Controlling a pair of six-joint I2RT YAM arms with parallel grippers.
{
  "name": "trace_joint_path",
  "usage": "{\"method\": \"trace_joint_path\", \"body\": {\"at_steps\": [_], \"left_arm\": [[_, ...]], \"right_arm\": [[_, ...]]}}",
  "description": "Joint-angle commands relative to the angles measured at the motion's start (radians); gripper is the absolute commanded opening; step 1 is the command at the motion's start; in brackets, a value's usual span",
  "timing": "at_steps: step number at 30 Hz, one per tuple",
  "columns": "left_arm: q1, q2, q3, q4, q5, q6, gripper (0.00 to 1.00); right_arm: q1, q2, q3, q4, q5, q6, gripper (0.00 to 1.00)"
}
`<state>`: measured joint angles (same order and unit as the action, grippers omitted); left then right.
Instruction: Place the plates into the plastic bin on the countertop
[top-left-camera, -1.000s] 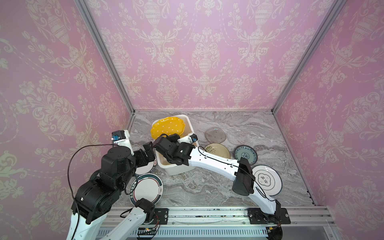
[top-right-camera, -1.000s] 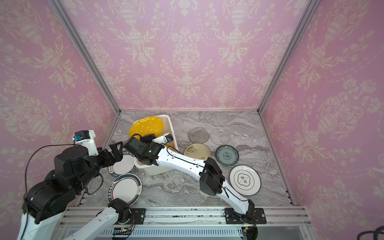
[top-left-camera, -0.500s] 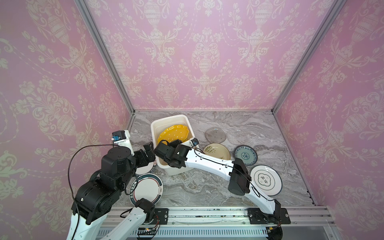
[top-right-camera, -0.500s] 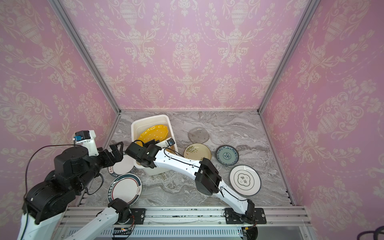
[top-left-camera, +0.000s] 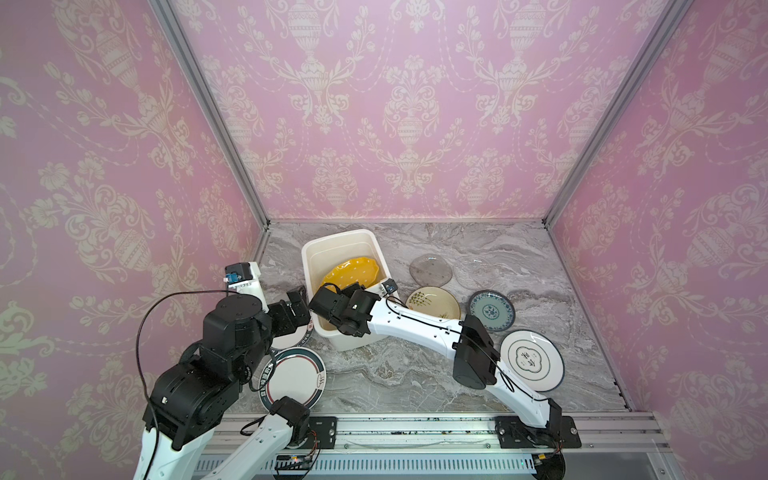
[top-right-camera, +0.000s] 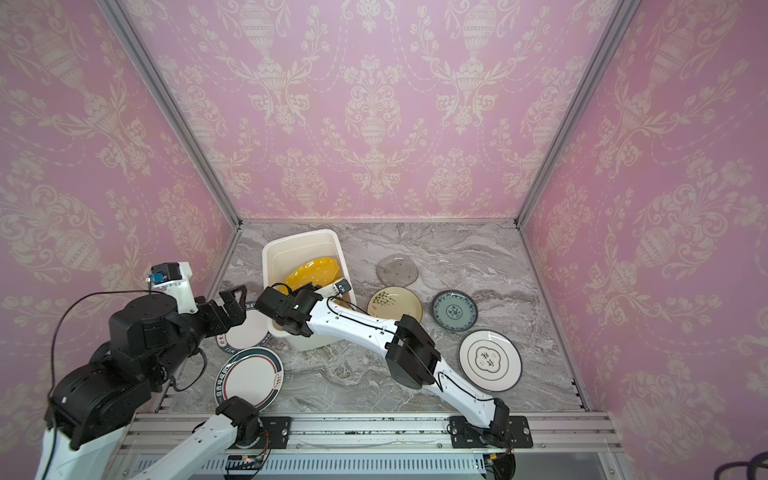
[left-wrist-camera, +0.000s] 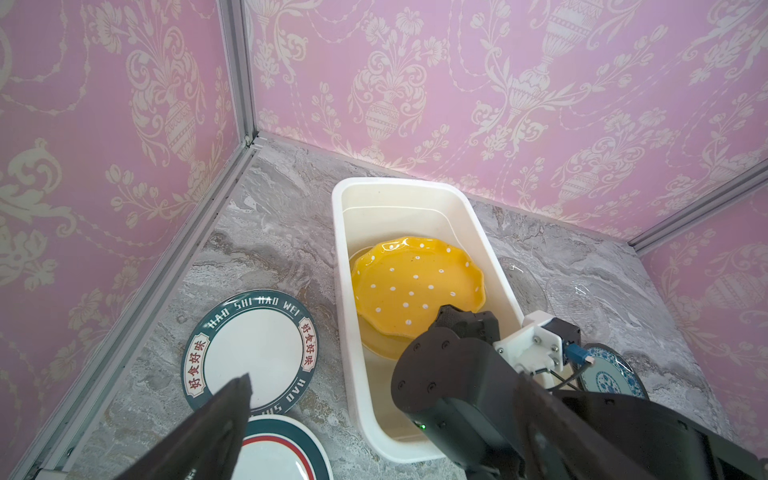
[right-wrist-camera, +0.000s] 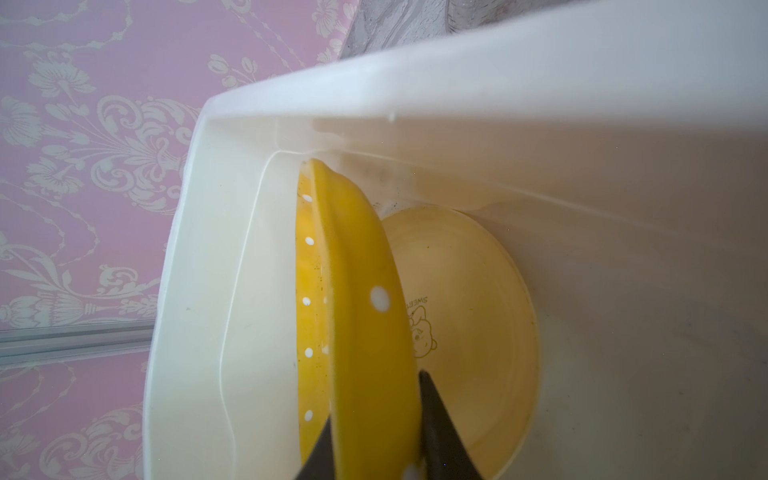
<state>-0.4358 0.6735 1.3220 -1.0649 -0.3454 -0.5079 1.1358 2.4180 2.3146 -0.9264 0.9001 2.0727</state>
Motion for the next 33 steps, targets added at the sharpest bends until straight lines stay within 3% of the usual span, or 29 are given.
{"method": "trace_joint_path", "body": {"at_steps": [1, 11, 26, 33], "left_arm": [[0.002, -0.007, -0.016, -0.010, 0.000, 0.034, 0.99], [0.002, -0.004, -0.038, 0.010, -0.004, 0.044, 0.99], [0.002, 0.006, -0.011, 0.013, -0.027, 0.065, 0.99], [0.002, 0.020, 0.003, 0.010, -0.026, 0.063, 0.99]], "right_arm": [[-0.016, -0.004, -0.001, 0.064, 0.066, 0.285, 0.19], [-0.034, 0.008, -0.029, 0.104, 0.029, 0.230, 0.30], [-0.051, -0.097, -0.208, 0.149, -0.098, 0.187, 0.63], [-0.066, -0.128, -0.198, 0.140, -0.145, 0.020, 0.73]]}}
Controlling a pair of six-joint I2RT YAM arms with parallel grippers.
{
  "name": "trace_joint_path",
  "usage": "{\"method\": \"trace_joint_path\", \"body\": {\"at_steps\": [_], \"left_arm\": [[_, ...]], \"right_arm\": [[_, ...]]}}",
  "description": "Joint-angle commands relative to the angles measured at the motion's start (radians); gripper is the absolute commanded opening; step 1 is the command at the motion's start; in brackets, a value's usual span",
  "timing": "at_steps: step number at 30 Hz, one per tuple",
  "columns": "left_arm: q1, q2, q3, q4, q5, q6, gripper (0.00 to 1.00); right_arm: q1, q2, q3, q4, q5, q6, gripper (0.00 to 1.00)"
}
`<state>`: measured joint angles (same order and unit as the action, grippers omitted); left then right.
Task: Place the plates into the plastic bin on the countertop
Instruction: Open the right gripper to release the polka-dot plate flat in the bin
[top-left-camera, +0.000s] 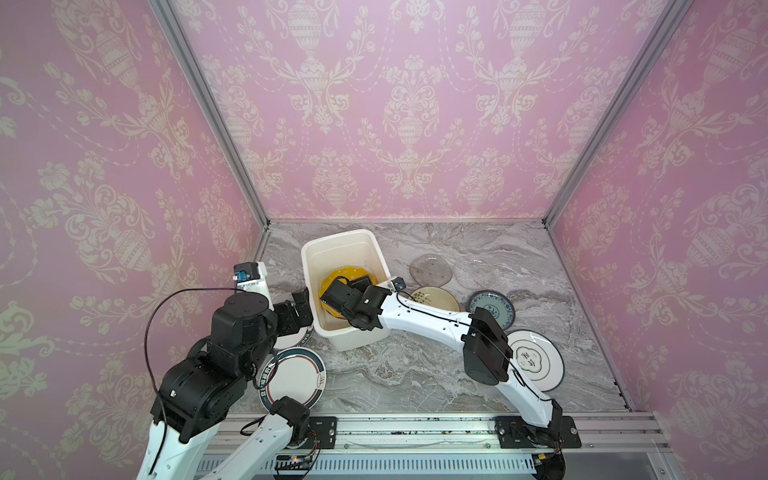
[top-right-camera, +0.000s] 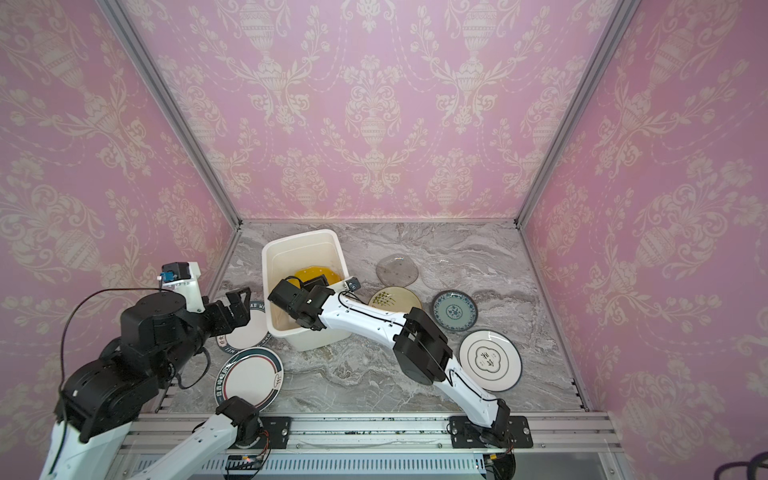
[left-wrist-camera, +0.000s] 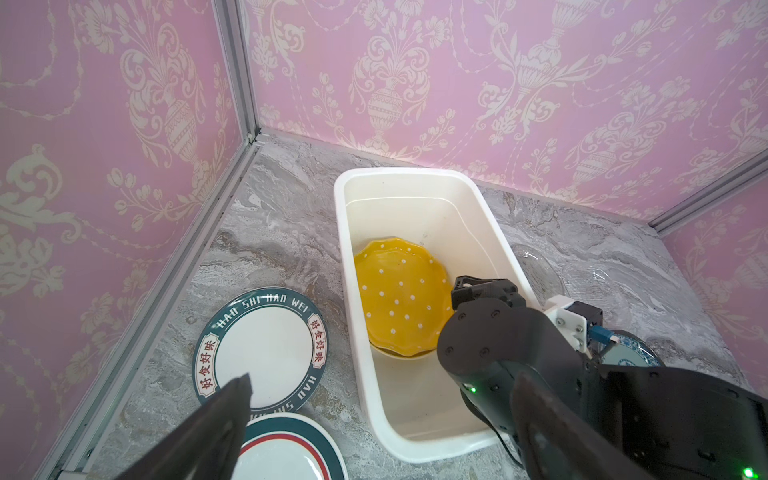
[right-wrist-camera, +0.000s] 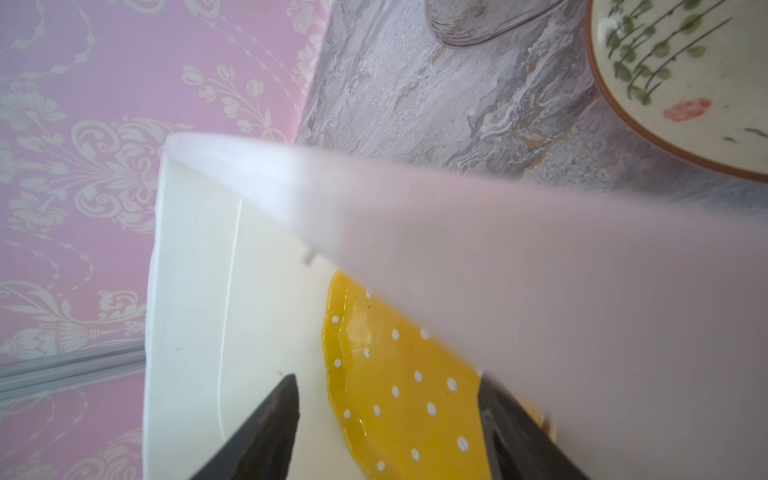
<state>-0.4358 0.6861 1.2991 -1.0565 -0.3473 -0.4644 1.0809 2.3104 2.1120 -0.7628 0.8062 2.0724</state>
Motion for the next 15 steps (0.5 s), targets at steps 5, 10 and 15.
{"method": "trace_joint_path", "body": {"at_steps": [5, 10, 15], "left_arm": [[0.002, 0.011, 0.038, -0.007, -0.026, 0.017, 0.99], [0.002, 0.011, 0.054, -0.029, -0.033, 0.017, 0.99], [0.002, 0.009, 0.081, -0.067, -0.046, 0.010, 0.99]], "right_arm": [[-0.013, -0.017, 0.049, -0.067, -0.047, -0.075, 0.78], [-0.016, -0.061, -0.013, 0.049, -0.052, -0.227, 0.79], [-0.021, -0.137, -0.058, 0.281, -0.079, -0.578, 0.78]]}}
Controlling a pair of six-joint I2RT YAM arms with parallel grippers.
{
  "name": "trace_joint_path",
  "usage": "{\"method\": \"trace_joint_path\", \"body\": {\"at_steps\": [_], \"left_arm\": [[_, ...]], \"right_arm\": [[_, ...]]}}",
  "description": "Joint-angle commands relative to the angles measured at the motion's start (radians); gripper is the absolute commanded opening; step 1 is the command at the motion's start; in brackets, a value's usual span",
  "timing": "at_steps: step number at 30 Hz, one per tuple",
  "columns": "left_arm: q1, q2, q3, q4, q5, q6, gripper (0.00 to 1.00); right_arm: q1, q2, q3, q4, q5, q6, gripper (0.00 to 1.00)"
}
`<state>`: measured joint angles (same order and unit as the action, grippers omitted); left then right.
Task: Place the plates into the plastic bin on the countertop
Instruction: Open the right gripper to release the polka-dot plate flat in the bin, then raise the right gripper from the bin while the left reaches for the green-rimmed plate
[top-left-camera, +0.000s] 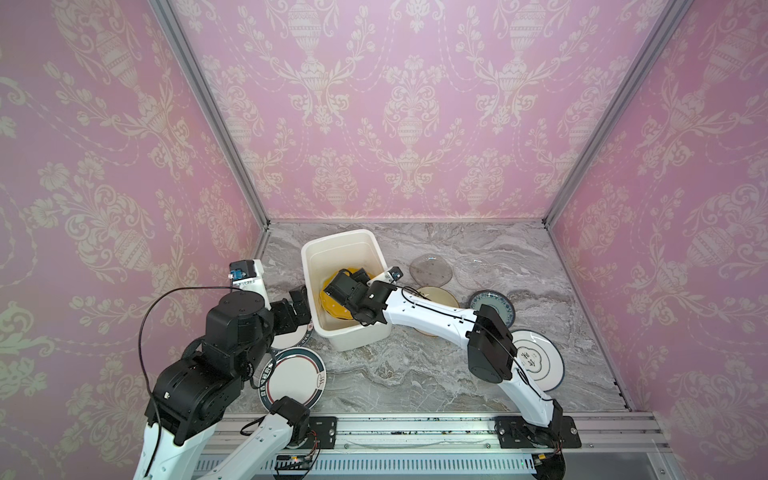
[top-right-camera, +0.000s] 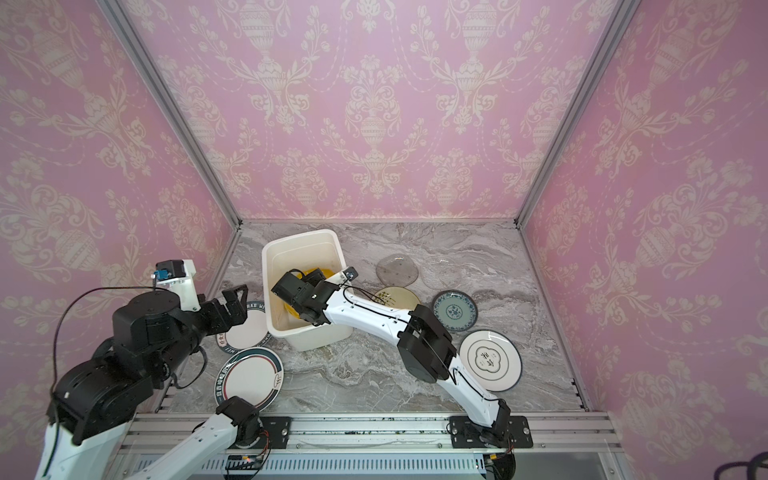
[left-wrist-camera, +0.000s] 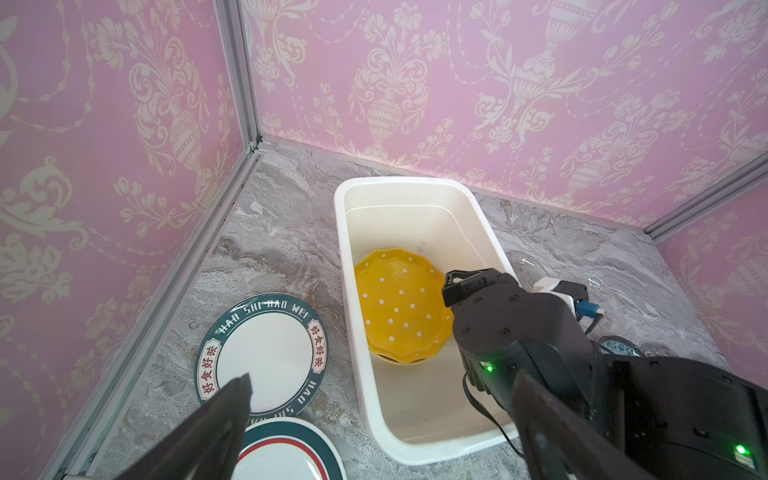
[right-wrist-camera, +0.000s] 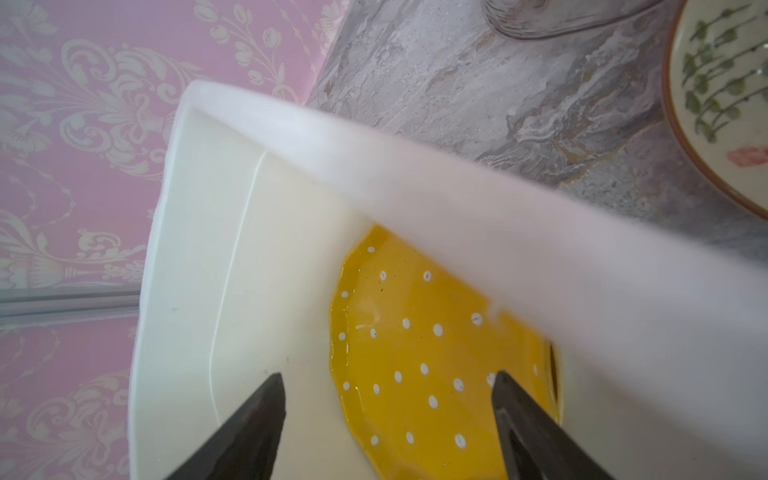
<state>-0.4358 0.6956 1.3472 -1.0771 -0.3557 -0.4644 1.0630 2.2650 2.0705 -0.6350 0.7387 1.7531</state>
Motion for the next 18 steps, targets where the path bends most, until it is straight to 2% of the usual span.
{"method": "trace_joint_path", "body": {"at_steps": [1, 6, 9, 18], "left_arm": [[0.002, -0.002, 0.040, -0.054, -0.037, 0.004, 0.99], [0.002, 0.017, 0.081, -0.112, 0.000, -0.041, 0.99], [0.002, 0.041, 0.108, -0.155, 0.046, -0.090, 0.99], [0.002, 0.106, 0.099, -0.184, 0.198, -0.237, 0.99]], "right_arm": [[-0.003, -0.108, -0.019, 0.199, -0.025, -0.337, 0.78], [0.009, -0.217, -0.054, 0.400, -0.152, -0.735, 0.77], [0.019, -0.322, -0.147, 0.503, -0.245, -0.905, 0.77], [0.023, -0.716, -0.546, 0.560, -0.453, -1.131, 0.74]]}}
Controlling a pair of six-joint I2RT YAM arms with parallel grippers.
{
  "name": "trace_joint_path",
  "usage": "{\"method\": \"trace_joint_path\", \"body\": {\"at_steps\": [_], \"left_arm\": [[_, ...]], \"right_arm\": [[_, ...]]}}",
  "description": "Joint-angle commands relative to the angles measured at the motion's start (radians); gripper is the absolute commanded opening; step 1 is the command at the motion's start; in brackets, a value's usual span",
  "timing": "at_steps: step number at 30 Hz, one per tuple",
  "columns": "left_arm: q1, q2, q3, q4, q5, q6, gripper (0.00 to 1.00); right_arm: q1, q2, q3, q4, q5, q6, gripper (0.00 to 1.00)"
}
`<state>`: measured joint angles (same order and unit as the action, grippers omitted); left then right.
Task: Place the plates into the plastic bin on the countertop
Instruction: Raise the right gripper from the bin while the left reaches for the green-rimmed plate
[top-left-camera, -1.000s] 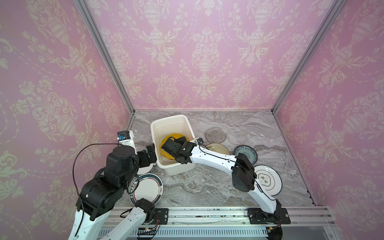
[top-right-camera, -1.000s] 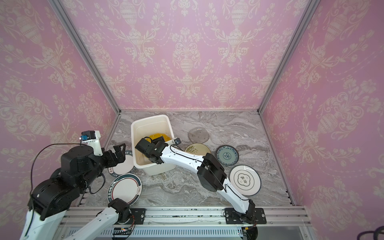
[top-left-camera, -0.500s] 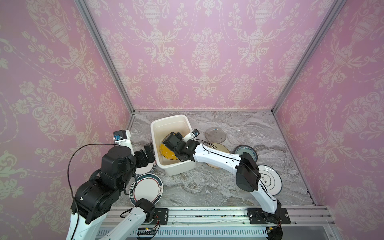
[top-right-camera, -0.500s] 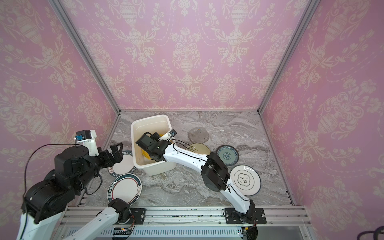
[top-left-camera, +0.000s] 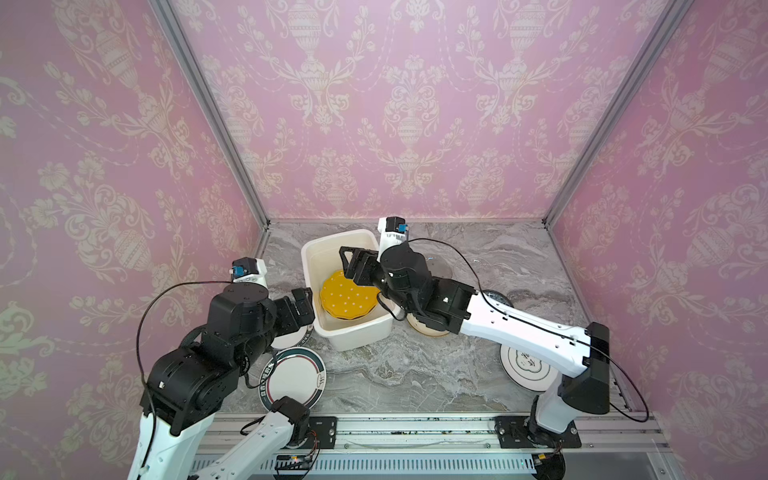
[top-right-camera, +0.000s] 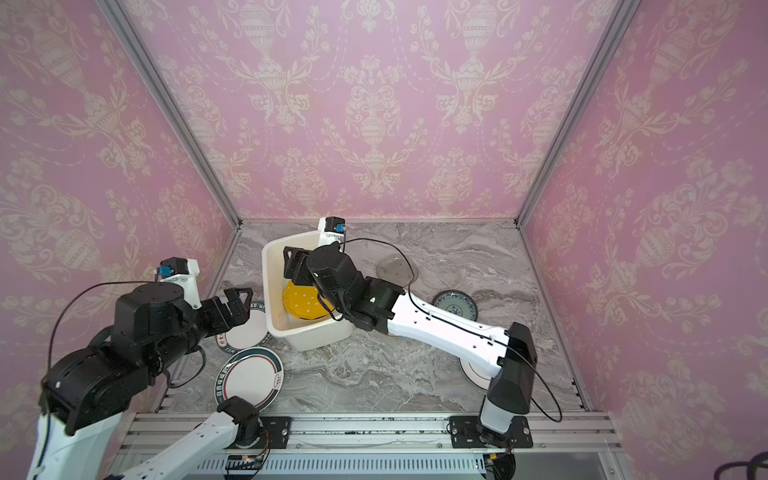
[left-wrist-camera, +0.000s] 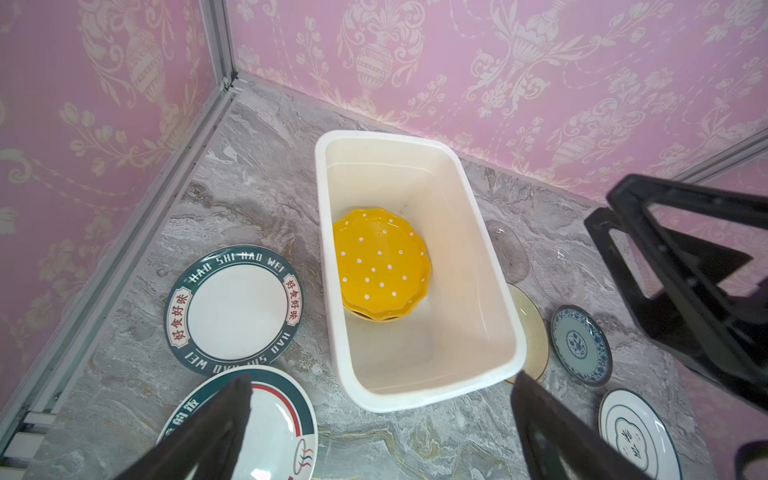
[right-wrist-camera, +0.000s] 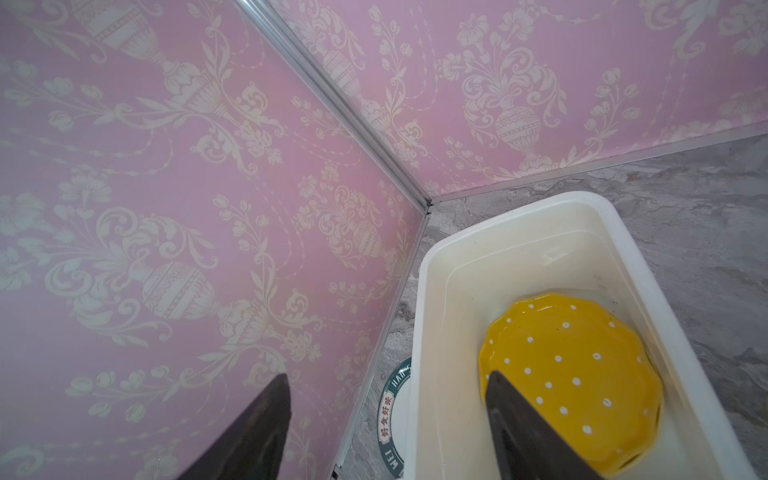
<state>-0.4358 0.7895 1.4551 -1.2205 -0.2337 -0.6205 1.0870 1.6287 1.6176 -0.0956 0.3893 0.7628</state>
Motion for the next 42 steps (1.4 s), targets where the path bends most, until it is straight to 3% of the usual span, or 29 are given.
{"method": "trace_joint_path", "body": {"at_steps": [1, 10, 13, 19, 25, 32, 35, 42], "left_arm": [[0.002, 0.019, -0.016, -0.044, 0.082, -0.096, 0.99], [0.043, 0.108, -0.066, -0.111, 0.054, -0.186, 0.99], [0.139, 0.156, -0.073, -0.091, 0.128, -0.172, 0.99], [0.455, 0.216, -0.172, 0.008, 0.362, -0.206, 0.99], [0.688, 0.214, -0.312, 0.082, 0.388, -0.209, 0.99], [0.807, 0.228, -0.411, 0.158, 0.244, -0.135, 0.99], [0.865, 0.226, -0.475, 0.256, 0.316, -0.161, 0.99], [0.947, 0.266, -0.604, 0.391, 0.320, -0.141, 0.99]], "right_arm": [[-0.002, -0.114, -0.131, 0.015, -0.126, -0.149, 0.74], [-0.035, -0.378, -0.420, 0.016, -0.257, -0.153, 0.73], [-0.058, -0.453, -0.501, 0.012, -0.274, -0.189, 0.73], [-0.062, -0.469, -0.453, -0.240, -0.319, -0.337, 0.73], [-0.061, -0.475, -0.513, -0.208, -0.391, -0.323, 0.73], [-0.062, -0.451, -0.582, -0.083, -0.453, -0.288, 0.73], [-0.061, -0.431, -0.574, -0.084, -0.480, -0.301, 0.73], [-0.088, -0.383, -0.527, -0.081, -0.551, -0.319, 0.74]]}}
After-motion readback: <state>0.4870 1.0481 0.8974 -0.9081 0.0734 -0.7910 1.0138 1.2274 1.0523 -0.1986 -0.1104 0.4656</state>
